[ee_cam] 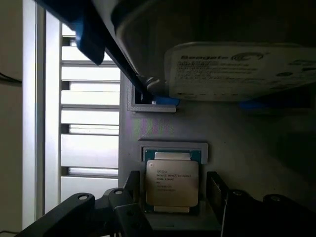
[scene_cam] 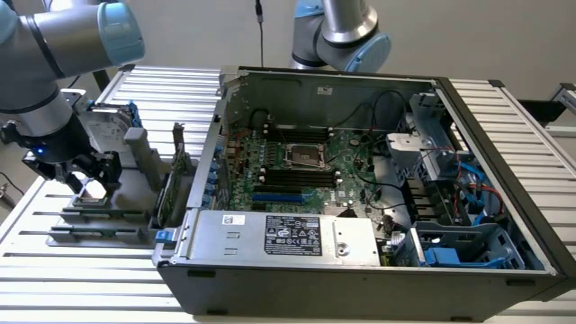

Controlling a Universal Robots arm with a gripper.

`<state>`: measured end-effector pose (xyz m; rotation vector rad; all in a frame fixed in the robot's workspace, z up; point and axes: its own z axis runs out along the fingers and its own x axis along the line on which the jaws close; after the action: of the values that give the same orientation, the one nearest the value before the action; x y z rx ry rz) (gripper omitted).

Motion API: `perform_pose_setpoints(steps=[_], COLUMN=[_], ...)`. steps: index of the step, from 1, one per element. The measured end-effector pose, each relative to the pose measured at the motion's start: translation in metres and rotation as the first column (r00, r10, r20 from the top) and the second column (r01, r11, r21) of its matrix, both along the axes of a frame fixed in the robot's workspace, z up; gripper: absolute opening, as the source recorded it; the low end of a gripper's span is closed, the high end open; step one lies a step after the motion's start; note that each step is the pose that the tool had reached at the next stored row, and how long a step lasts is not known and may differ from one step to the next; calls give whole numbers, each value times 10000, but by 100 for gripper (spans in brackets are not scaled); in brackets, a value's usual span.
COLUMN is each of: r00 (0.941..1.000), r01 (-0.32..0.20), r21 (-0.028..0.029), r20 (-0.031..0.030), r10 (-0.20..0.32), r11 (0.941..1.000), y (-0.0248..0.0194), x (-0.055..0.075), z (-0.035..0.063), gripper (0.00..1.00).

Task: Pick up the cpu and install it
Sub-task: 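Pick up the cpu and move it towards the insertion slot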

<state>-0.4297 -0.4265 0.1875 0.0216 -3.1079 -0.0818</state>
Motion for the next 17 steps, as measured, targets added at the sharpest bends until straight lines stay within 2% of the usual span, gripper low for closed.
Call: perform_pose_setpoints(steps=[9,14,17], r00=[10000,10000,10000], r01=[1,-1,-4], r21=[-17,-203,-226], r20=[-44,-50,-51], r10=[-1,-1,3], r11=[10000,9998,9997], y=[18,31,32], x=[-1,0,0], z=[-10,-31,-33], gripper=[65,65,65])
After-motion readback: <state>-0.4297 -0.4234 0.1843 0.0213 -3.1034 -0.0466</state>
